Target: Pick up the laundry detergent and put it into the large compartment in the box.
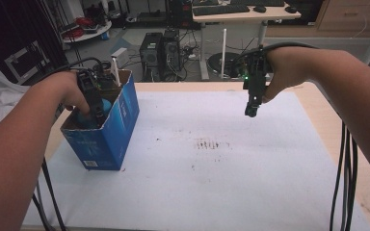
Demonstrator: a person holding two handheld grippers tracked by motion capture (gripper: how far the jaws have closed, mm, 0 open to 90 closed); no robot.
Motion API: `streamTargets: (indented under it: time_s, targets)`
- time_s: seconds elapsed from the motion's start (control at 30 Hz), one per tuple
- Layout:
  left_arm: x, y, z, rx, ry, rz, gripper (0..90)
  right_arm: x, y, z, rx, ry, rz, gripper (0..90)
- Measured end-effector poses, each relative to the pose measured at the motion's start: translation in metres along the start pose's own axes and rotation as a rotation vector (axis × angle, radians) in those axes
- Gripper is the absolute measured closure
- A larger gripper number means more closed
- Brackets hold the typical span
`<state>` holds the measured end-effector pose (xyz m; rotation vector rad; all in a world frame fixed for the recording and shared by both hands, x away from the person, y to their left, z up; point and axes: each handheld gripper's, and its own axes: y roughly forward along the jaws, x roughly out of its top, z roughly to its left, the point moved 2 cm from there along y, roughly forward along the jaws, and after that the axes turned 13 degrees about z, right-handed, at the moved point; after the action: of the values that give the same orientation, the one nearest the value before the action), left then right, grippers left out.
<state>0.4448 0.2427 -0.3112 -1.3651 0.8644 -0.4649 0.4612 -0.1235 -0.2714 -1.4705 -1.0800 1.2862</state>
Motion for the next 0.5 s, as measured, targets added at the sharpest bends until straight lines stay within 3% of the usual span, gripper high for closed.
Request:
streamTargets:
  time_s: [0.2,0.3,0.5]
  targets:
    - [-0.0012,-0.0001,-0.0002,0.008,-0.004,0.007,38.4,0.0014,-0.0021,0.0018,-0.007,-0.007,-0.008,3.2]
    - [-0.0026,-0.0001,0.0008,0.022,-0.031,0.023,36.4,0.0004,-0.0029,0.0023,-0.006,0.001,-0.006,3.2]
    - [-0.0052,-0.0051,-0.0005,0.023,-0.015,0.006,34.5,-0.0020,-0.0030,0.0016,-0.013,-0.002,-0.002,3.2]
